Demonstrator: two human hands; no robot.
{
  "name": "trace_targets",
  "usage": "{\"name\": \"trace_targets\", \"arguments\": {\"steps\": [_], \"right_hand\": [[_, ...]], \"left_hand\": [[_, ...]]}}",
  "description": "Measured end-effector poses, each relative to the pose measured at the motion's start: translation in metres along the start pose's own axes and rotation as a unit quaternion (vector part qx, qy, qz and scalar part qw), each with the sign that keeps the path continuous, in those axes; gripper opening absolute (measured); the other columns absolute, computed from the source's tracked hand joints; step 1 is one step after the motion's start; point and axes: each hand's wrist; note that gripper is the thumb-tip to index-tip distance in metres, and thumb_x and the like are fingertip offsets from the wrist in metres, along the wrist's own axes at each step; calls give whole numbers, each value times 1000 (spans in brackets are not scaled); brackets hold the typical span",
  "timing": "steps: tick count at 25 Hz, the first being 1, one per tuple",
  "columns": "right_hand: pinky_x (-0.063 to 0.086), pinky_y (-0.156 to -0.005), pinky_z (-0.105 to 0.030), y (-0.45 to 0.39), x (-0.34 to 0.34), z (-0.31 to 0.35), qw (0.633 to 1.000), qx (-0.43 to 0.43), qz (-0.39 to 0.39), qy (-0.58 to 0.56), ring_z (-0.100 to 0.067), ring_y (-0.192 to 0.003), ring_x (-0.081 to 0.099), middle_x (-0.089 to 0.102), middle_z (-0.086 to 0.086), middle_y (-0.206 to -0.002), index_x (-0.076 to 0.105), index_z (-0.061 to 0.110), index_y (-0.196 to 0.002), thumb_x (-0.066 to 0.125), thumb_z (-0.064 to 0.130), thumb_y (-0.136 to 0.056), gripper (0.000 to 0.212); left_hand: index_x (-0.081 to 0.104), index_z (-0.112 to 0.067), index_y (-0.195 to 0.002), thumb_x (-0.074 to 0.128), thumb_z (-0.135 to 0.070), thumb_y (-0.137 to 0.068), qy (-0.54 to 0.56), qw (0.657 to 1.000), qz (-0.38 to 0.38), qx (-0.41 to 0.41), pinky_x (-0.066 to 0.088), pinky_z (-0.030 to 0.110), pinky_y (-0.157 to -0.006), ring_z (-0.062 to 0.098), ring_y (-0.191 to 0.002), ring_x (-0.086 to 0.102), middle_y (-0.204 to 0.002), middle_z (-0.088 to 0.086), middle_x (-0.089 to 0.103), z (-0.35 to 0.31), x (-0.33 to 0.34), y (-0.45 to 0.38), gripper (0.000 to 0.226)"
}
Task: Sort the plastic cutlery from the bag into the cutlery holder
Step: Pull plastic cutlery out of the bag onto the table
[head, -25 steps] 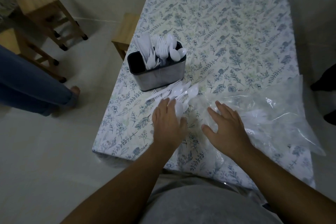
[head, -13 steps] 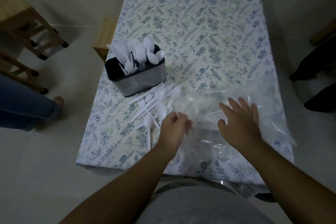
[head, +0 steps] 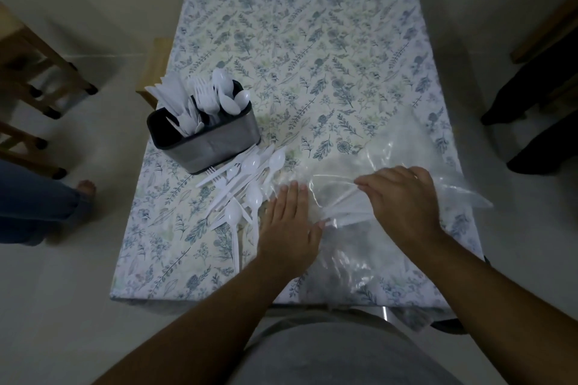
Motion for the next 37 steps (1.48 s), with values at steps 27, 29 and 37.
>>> {"name": "trace_targets", "arguments": {"steps": [27, 29, 37], "right_hand": [[36, -92, -39, -3, -23, 26, 996, -29, -72, -46, -29, -94, 63, 73, 3, -86, 75, 21, -93, 69, 20, -88, 8], [35, -90, -39, -11, -36, 35, 992, -76, -99, -29, -28, -94, 62, 73, 6, -87, 77, 23, -90, 72, 19, -88, 7], [32, -90, -40, 1, -25, 40, 994, -81, -65, -20, -26, -99, 61, 73, 11, -92, 78, 31, -89, 76, 22, -86, 9]], "left_hand": [[-2, -15, -160, 31, -6, -104, 217, 976, -12, -26, 3, 30, -125, 13, -154, -9, -168, 0, -8, -9, -7, 20, 66], [-2, -14, -160, 30, -10, -106, 222, 974, -41, -21, -4, 21, -121, 10, -153, -10, -167, -2, -8, -12, -8, 15, 63], [11, -18, -160, 42, -11, -103, 242, 968, -41, -57, 11, 26, -121, 18, -154, 3, -167, 6, 2, -7, -8, 18, 65]]}}
Point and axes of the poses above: each hand's wrist, its own y-axis away from the middle knuckle, its own x-axis out of the palm, z = x × y
